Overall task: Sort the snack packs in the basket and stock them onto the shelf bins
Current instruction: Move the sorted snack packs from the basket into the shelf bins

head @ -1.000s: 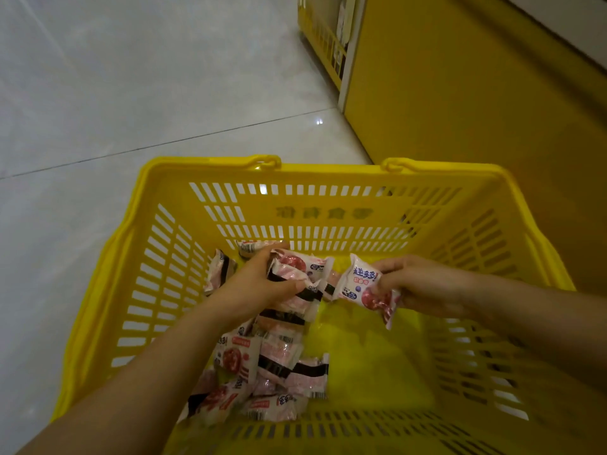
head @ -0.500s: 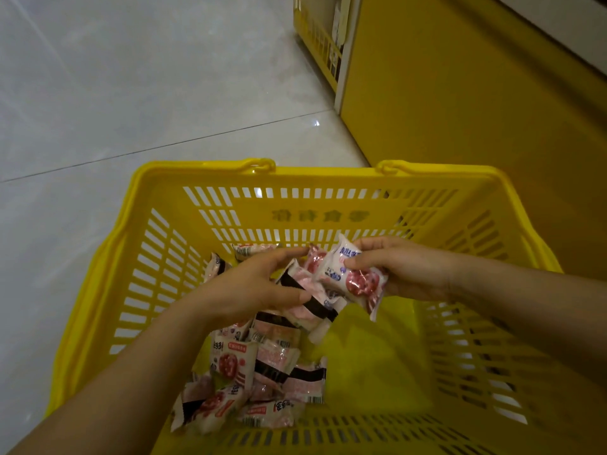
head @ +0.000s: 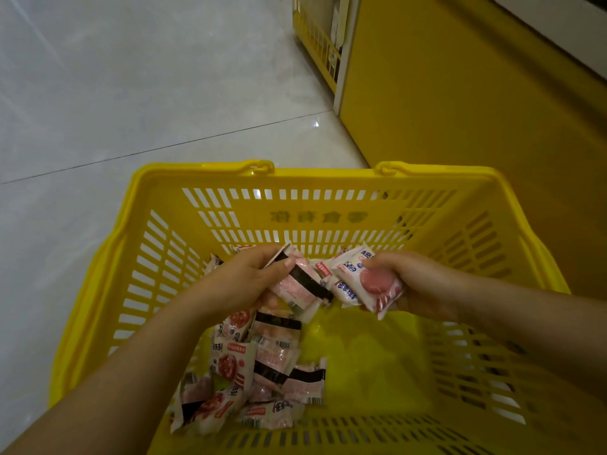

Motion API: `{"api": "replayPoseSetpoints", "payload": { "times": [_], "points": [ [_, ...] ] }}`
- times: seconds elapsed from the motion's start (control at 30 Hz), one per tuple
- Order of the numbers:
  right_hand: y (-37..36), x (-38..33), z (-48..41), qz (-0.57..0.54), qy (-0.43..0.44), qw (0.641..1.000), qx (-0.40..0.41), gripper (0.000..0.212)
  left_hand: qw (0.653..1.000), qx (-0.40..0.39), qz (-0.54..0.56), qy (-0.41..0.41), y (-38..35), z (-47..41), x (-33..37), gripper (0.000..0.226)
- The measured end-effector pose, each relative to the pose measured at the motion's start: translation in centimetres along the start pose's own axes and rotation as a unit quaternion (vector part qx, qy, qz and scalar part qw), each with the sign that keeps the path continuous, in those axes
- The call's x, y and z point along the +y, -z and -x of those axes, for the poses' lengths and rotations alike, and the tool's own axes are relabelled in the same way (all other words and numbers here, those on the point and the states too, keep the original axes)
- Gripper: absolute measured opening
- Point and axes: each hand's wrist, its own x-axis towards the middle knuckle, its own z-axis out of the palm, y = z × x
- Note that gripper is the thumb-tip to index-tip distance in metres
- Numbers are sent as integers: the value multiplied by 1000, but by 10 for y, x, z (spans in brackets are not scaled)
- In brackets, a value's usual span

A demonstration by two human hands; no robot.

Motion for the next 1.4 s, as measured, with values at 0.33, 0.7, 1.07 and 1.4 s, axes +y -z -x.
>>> {"api": "replayPoseSetpoints", "payload": {
  "times": [0.33, 0.7, 1.07, 1.4],
  "points": [
    [0, 1, 8, -19, 11, 1000, 7, 23, 984, 21, 175, 30, -1, -4, 0, 40],
    [-6, 0, 12, -101, 59, 993, 27, 23, 988, 47, 131, 72, -3, -8, -10, 62],
    [-46, 10, 8, -148, 95, 984, 1, 25, 948, -1, 306, 85, -28, -13, 4, 50],
    [0, -21, 21, 461, 274, 844, 30, 27, 997, 14, 66, 43, -15, -10, 2, 53]
  ]
}}
